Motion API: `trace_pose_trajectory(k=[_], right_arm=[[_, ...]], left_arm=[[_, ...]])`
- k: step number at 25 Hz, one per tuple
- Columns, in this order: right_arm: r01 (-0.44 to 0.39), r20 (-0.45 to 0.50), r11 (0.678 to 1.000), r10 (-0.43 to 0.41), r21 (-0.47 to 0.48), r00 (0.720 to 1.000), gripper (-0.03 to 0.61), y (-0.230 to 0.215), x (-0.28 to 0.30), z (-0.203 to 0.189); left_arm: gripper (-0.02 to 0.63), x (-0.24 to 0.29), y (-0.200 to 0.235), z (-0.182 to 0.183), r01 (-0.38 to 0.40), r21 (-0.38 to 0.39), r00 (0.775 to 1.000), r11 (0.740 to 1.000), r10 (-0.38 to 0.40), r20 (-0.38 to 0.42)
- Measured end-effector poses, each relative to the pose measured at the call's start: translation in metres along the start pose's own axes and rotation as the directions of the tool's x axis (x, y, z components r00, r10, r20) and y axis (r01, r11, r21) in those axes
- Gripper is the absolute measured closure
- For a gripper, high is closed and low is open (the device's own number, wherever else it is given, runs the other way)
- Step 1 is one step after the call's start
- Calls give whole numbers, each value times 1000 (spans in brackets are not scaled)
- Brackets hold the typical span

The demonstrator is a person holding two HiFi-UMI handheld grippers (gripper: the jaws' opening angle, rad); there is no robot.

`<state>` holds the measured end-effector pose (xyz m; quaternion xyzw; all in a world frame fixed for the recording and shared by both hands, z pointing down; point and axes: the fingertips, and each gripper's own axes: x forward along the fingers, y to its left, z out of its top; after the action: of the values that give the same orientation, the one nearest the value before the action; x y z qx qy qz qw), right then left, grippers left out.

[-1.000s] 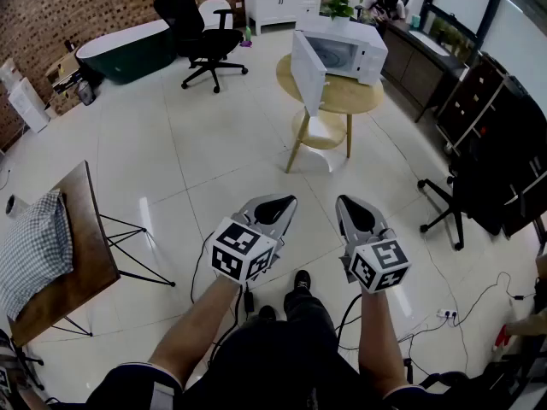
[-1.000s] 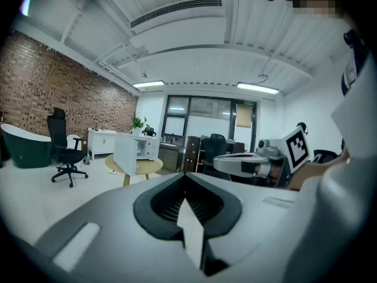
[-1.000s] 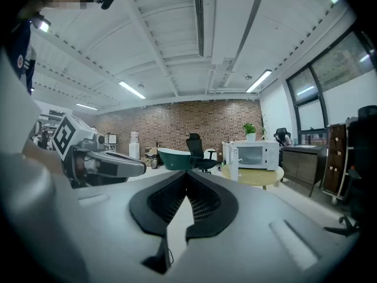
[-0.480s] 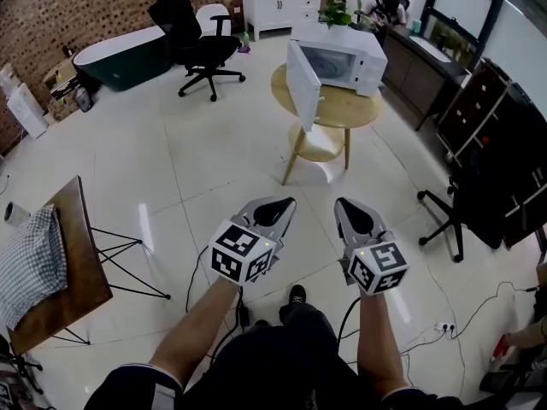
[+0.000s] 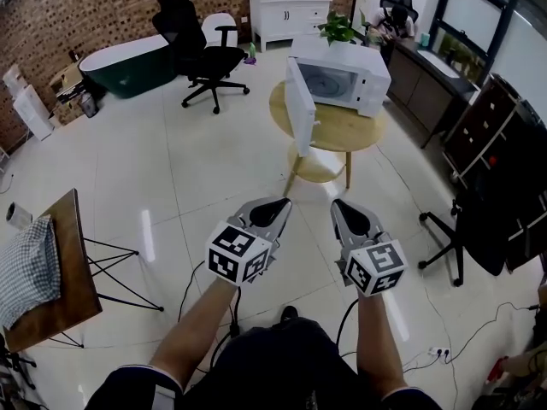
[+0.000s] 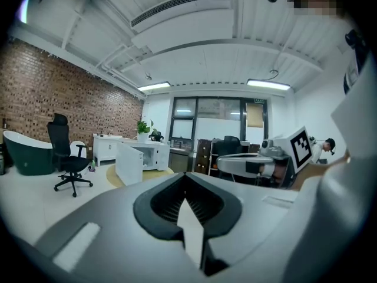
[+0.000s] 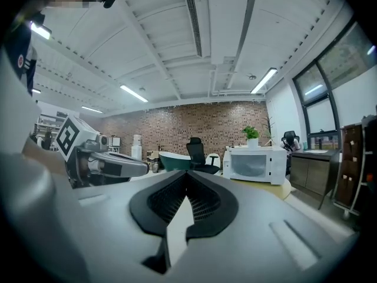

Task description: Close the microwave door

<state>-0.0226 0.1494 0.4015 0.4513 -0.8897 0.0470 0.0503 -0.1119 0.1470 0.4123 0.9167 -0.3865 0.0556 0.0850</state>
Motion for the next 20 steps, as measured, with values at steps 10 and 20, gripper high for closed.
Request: trace_pose_trajectory(k=[10, 20], right_arm=[[-46, 12, 998, 46, -44, 999, 577, -48, 31, 21], [10, 18, 999, -9, -52, 1000, 577, -102, 81, 32]], left_arm=[[603, 49, 19, 19, -38, 12, 999, 999, 38, 2], [603, 107, 70, 37, -21, 6, 1000, 1000, 21, 18]])
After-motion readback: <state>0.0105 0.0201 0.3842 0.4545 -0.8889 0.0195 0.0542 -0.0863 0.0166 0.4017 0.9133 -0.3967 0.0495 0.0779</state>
